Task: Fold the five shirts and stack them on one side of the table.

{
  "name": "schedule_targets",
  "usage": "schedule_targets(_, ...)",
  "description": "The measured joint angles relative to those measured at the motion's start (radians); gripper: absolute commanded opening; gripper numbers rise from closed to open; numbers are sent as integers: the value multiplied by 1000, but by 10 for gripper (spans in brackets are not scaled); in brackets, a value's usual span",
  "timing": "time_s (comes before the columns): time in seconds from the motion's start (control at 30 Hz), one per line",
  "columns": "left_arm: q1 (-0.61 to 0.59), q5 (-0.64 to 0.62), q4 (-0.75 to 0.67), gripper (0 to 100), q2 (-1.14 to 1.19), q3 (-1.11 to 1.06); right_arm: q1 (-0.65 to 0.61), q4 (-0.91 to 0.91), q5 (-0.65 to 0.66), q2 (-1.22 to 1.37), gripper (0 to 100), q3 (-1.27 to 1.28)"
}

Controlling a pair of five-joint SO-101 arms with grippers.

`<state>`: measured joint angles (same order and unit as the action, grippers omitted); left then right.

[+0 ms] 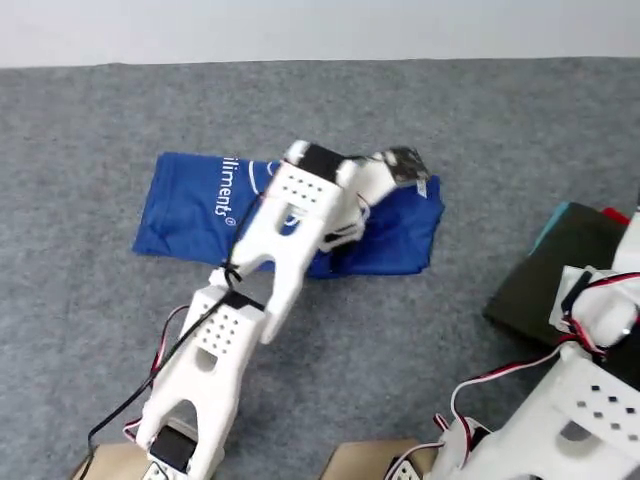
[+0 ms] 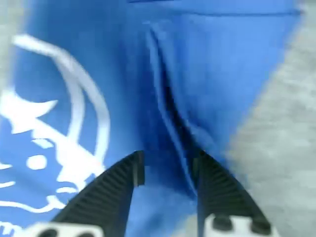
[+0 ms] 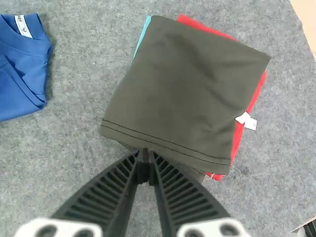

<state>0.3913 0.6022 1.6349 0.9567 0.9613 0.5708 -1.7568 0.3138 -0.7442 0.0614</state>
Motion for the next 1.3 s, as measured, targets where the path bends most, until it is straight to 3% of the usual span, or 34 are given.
schedule_targets(0.2,-49,5,-126,167,17,0,0,0,0,0,10,0)
schedule_targets(0.47,-64,5,-153,166,58,37,0,0,0,0,10,0)
schedule_targets(0.7,-63,8,3,166,58,176,0,0,0,0,10,0)
schedule_targets(1.0,-40,11,91,166,38,250,0,0,0,0,10,0)
schedule_targets(1.3,49,-21,92,166,-140,135,0,0,0,0,10,0)
